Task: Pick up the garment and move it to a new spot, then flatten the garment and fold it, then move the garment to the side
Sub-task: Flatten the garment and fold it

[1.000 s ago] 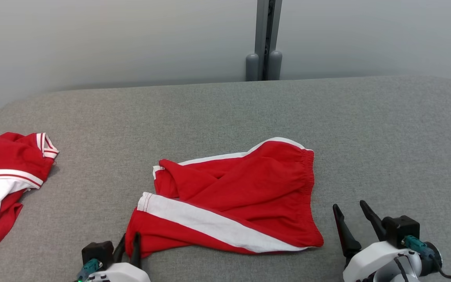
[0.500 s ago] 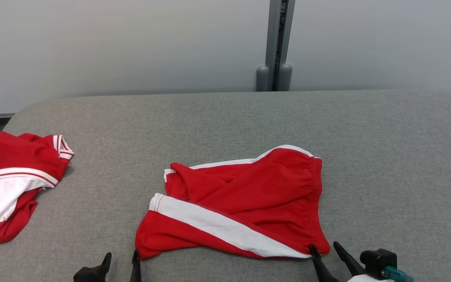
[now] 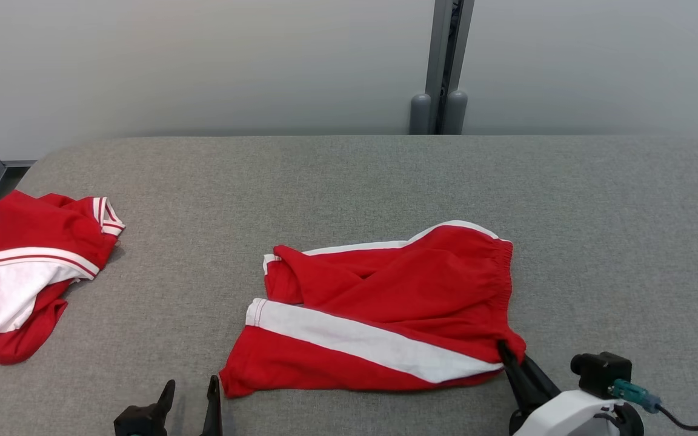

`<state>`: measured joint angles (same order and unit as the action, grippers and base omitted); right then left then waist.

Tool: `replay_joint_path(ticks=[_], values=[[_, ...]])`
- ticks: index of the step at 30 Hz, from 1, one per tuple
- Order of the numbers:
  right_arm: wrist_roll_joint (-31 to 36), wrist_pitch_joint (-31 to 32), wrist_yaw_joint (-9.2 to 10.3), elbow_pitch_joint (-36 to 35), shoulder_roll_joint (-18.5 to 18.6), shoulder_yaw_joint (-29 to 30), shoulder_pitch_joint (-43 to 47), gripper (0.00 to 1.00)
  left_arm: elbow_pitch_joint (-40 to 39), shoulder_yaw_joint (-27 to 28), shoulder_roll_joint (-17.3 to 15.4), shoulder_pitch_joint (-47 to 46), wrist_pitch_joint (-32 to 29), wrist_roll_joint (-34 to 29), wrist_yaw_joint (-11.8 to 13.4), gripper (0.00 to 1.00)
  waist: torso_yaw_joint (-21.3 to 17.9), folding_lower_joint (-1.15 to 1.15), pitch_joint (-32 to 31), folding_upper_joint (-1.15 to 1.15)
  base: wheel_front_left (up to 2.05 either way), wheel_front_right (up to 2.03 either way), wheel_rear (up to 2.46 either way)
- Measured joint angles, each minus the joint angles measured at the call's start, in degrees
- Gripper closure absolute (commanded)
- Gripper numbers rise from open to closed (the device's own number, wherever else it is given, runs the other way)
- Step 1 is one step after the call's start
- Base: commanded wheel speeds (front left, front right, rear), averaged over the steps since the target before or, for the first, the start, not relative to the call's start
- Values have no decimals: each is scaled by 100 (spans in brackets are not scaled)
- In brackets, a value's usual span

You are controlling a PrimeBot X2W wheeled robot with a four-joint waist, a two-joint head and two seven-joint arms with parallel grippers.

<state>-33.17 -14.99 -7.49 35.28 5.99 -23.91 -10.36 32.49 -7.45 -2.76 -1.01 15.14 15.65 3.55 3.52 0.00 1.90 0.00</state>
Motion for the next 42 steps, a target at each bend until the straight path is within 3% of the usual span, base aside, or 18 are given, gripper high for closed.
replay_joint_path(ticks=[8, 19, 20, 21, 22, 23, 29, 37, 42], values=[[3, 0, 0, -219, 313, 185, -517, 100, -33, -293, 0, -69, -1, 56, -44, 0, 104, 0, 69, 0, 0, 0, 0], [1115, -1, 0, 1410, 350, 563, -1991, 100, -120, -903, -1, -532, -1, 193, -46, 0, 747, 0, 551, 0, 0, 0, 0], [1244, -1, 0, 1612, 318, 609, -2085, 85, -134, -931, 0, -561, 0, 210, -42, 0, 805, 0, 608, 0, 0, 0, 0], [1337, 1, 0, 1798, 285, 678, -2153, 58, -146, -964, 1, -582, 0, 211, -37, 0, 855, 0, 666, 0, 0, 0, 0], [1446, -1, 0, 1929, 247, 739, -2216, 8, -155, -982, -4, -601, -1, 219, -27, 0, 902, 0, 722, 0, 0, 0, 0], [1549, 0, 0, 2024, 218, 811, -2264, 0, -167, -998, -2, -621, -1, 233, -18, 0, 943, 0, 770, 0, 0, 0, 0], [1963, -1, -1, 1849, 48, 1458, -2245, 0, -242, -896, 0, -638, -1, 256, 82, 0, 907, 0, 838, 0, 0, 0, 0], [2347, 0, -1, 587, -129, 2366, -1266, 0, -483, -495, 1, -492, -1, 69, 156, 0, 460, 0, 523, 0, 0, 0, 0], [2633, 0, 0, -388, -242, 2591, -548, 0, -713, -225, 1, -237, 0, -168, 205, 0, 186, 0, 233, 0, 0, 0, 0]])
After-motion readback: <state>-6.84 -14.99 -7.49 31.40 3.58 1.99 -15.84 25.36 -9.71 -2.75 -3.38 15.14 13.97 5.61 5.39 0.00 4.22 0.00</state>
